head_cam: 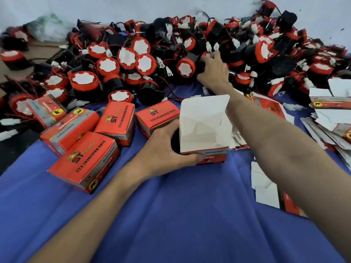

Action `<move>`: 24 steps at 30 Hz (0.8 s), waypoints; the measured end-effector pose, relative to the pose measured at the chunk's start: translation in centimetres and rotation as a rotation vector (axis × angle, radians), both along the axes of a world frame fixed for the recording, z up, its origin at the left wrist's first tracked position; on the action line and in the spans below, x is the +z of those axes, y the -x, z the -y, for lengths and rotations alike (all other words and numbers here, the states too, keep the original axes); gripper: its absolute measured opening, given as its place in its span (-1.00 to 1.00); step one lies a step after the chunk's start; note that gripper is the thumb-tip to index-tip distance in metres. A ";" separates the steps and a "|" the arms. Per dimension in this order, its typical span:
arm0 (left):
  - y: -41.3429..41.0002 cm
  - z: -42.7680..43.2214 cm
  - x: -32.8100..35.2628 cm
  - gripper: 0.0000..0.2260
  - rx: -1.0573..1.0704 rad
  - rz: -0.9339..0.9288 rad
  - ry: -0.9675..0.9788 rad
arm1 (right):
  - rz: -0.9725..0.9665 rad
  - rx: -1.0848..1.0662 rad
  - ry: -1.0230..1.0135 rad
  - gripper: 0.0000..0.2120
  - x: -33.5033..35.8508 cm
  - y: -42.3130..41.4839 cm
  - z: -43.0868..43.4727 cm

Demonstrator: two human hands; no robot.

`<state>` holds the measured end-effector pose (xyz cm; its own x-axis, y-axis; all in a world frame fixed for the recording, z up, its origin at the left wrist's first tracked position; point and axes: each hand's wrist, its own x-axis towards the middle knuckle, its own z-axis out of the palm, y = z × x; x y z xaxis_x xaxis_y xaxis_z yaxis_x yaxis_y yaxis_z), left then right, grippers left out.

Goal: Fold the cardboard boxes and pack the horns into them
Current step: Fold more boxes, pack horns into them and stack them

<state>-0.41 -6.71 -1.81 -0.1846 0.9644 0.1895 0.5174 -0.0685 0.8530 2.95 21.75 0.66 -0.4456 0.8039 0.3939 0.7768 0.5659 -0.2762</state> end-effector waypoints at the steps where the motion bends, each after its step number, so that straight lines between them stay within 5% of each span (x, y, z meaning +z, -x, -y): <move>1: 0.0 0.0 0.0 -0.39 -0.002 0.002 0.003 | -0.019 -0.011 -0.010 -0.57 0.4 -0.2 0.2; 5: 0.0 0.1 0.1 -0.39 -0.007 0.002 -0.007 | -0.140 0.040 0.119 -0.71 2.5 -1.6 0.7; 8: 0.1 0.1 0.0 -0.37 -0.012 -0.004 -0.002 | -0.057 0.193 0.279 -0.86 3.8 -4.3 1.9; 10: 0.2 0.1 -0.2 -0.38 -0.020 -0.008 0.000 | -0.108 0.348 0.493 -0.87 3.9 -6.5 3.8; 15: 0.2 0.1 -0.3 -0.39 -0.027 -0.011 -0.018 | -0.280 0.548 0.490 -0.80 3.0 -9.7 8.9; 19: 0.2 0.2 -0.3 -0.38 -0.047 -0.005 -0.026 | -0.364 0.524 0.708 -0.96 4.0 -11.2 10.1; 24: 0.3 0.2 -0.3 -0.40 -0.052 0.006 -0.032 | -0.469 0.512 0.789 -0.78 5.2 -13.2 11.1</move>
<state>-0.68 -6.89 -2.12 -0.1355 0.9662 0.2193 0.5073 -0.1224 0.8530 16.17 10.60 5.89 -0.7428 0.6667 0.0615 0.2156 0.3253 -0.9207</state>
